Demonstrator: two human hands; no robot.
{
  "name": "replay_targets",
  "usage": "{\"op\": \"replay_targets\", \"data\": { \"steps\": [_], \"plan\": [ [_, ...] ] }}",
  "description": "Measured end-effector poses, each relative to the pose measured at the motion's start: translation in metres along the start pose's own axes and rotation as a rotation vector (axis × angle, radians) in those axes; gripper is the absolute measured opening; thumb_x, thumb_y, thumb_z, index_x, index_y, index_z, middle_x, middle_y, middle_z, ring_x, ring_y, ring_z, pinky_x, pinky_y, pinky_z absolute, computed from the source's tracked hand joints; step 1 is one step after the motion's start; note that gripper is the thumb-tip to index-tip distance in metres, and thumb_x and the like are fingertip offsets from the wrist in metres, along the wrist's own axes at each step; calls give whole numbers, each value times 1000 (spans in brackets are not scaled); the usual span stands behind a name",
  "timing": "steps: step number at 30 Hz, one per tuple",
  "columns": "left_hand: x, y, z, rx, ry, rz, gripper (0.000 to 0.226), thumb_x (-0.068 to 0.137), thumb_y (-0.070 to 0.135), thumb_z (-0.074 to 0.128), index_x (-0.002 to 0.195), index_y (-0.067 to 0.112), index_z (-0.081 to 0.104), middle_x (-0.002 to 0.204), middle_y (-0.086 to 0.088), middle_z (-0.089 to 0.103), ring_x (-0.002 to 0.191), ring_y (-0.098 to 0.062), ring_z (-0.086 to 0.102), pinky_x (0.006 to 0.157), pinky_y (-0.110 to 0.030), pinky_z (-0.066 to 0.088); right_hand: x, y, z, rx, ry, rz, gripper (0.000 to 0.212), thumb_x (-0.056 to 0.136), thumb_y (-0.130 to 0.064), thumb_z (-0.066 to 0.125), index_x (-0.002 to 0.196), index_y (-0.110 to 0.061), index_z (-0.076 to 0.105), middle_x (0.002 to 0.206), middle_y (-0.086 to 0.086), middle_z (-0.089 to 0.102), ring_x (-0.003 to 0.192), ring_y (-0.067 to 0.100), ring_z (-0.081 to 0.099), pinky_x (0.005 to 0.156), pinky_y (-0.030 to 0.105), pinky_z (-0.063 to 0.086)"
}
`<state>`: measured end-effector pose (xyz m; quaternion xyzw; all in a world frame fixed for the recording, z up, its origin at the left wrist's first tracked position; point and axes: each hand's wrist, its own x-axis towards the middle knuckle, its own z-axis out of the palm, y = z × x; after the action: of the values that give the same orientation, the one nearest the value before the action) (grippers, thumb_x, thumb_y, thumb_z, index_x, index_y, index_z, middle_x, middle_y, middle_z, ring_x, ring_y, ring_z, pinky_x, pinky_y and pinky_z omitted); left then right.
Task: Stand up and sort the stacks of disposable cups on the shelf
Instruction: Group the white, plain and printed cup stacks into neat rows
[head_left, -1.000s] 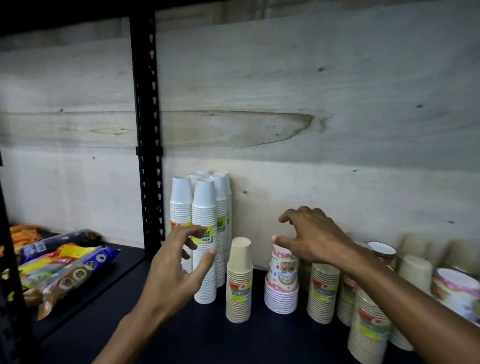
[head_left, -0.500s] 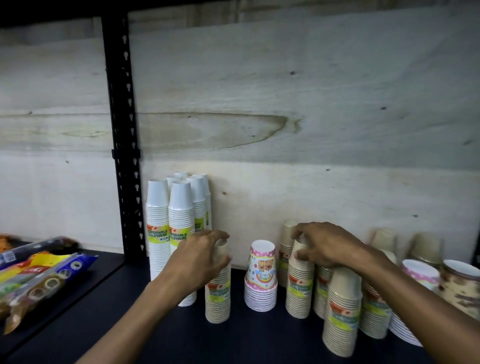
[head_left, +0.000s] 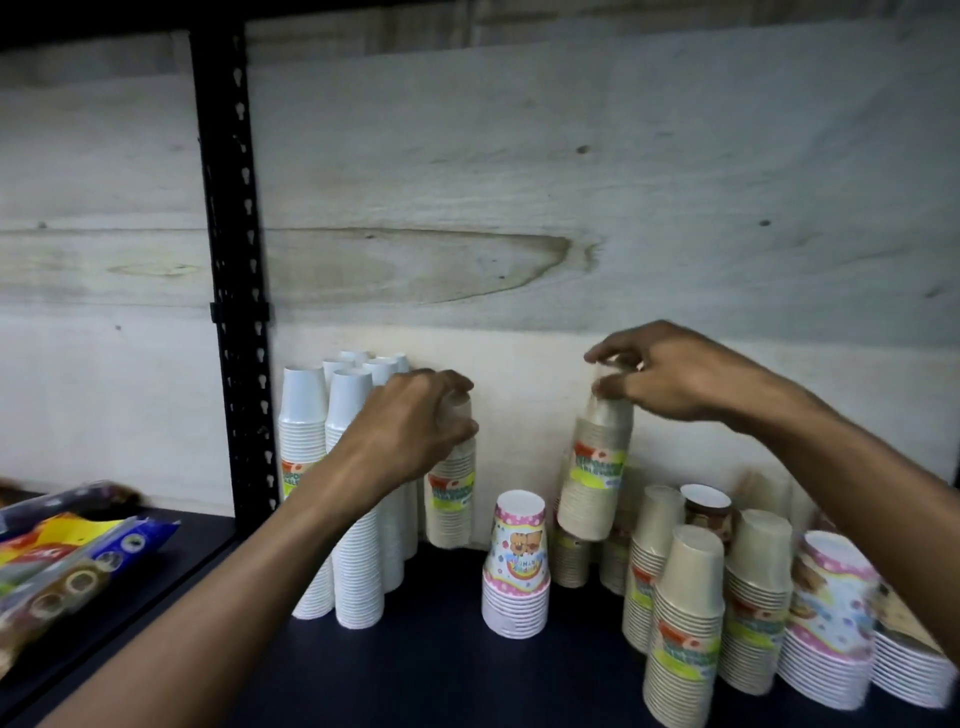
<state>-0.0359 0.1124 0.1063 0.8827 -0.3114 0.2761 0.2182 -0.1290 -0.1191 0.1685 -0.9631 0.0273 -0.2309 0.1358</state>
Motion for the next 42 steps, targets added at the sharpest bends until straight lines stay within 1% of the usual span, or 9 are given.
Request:
{"op": "replay_targets", "data": {
  "steps": [5,10,17,19,26,31,35,40,42],
  "plan": [
    [28,10,-8,-44,17,-7,45,84,36,71,127,28,61,125,3,66,113,-22,59,91,-31,45,25,-7,-10,163,226,32,40,88,-25,68,128,-26,65,134,-1,62,119,19,59,99,32,49],
    [51,7,7,-150,-38,-66,49,83,34,73,129,23,60,126,-1,65,105,-20,62,83,-25,45,47,-6,14,167,260,-4,41,89,-26,67,129,-24,62,135,-1,61,122,19,58,100,31,47],
    [69,-7,48,-132,-173,-106,50,79,32,77,125,20,62,126,-3,65,107,-22,62,85,-27,48,66,12,52,124,29,-64,43,85,-21,73,126,-17,63,131,1,64,119,16,59,89,20,41],
    [69,-11,62,-124,-204,-99,49,79,32,77,124,21,62,125,-3,66,107,-22,62,88,-29,48,69,20,63,97,-46,-80,44,83,-22,74,126,-17,63,130,2,64,118,16,59,90,21,43],
    [71,-18,94,-222,-300,-77,47,76,28,81,120,20,66,123,0,67,86,-7,54,77,-18,41,76,34,89,-10,-246,-123,48,81,-27,79,124,-14,65,127,1,67,113,15,62,95,28,50],
    [70,-22,104,-259,-334,-84,48,74,27,83,119,19,67,119,0,67,90,-5,55,75,-15,40,74,39,103,-39,-288,-130,48,78,-33,81,122,-17,68,123,2,69,110,15,64,86,22,47],
    [62,-27,115,-256,-353,-95,48,73,28,83,118,21,67,119,0,67,91,-8,56,75,-16,41,72,40,118,-153,-318,-145,47,78,-37,79,120,-19,68,120,3,69,105,21,64,80,27,47],
    [59,-29,114,-246,-389,-60,54,74,31,82,124,21,65,122,1,65,97,-15,61,82,-22,48,69,40,118,-162,-365,-125,59,77,-40,79,129,-18,61,124,1,66,110,21,63,88,32,52],
    [61,-31,111,-228,-427,-32,55,77,27,80,128,21,63,125,0,64,98,-16,63,83,-23,49,69,43,113,-154,-375,-121,54,76,-37,80,125,-19,64,119,0,69,106,20,64,89,35,54]
  ]
}}
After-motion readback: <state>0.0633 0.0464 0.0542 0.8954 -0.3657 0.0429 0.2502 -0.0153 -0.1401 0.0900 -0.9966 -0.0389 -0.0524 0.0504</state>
